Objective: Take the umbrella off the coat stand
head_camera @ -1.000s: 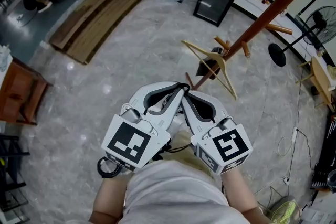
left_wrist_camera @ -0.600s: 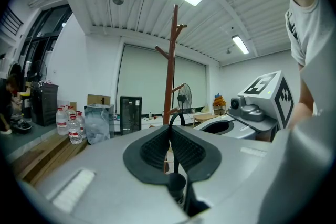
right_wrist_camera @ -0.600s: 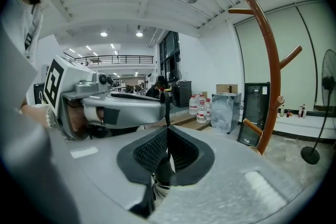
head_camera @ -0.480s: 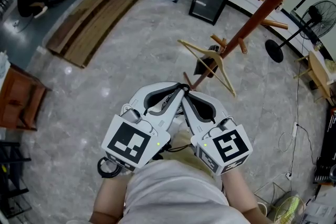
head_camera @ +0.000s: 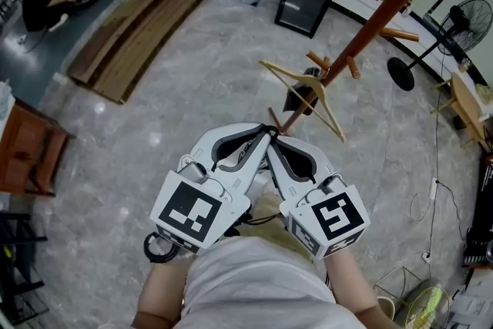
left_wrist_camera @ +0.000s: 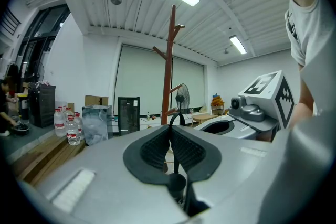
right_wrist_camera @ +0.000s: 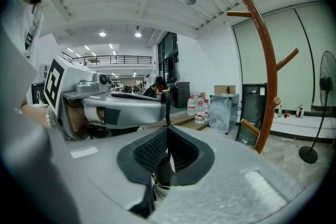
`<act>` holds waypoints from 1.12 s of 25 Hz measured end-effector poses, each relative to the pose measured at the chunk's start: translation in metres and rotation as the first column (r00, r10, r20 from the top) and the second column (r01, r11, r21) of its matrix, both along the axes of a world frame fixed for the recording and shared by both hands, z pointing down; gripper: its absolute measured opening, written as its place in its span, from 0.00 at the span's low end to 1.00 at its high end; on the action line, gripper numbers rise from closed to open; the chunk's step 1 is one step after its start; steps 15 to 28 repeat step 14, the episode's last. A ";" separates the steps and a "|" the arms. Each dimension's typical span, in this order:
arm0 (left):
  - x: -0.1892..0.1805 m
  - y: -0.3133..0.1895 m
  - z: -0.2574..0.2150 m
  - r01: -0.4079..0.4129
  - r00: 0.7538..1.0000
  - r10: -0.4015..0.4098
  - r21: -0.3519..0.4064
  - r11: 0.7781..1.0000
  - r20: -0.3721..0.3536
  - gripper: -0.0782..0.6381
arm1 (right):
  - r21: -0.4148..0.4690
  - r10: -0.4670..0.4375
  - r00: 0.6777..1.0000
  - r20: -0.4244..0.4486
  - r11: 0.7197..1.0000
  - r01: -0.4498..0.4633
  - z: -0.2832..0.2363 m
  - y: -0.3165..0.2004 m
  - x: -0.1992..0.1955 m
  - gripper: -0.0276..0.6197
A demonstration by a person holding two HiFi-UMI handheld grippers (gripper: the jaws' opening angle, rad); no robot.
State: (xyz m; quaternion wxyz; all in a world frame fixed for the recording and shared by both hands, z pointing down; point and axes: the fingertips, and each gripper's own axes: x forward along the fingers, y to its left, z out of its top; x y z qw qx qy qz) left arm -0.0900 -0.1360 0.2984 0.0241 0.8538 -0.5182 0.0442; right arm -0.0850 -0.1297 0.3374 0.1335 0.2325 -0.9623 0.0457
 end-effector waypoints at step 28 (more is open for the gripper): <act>0.003 0.001 -0.001 -0.003 1.000 0.003 -0.004 1.000 0.007 0.14 | 0.002 0.001 1.000 -0.002 1.000 -0.001 -0.003 0.001 0.003 0.05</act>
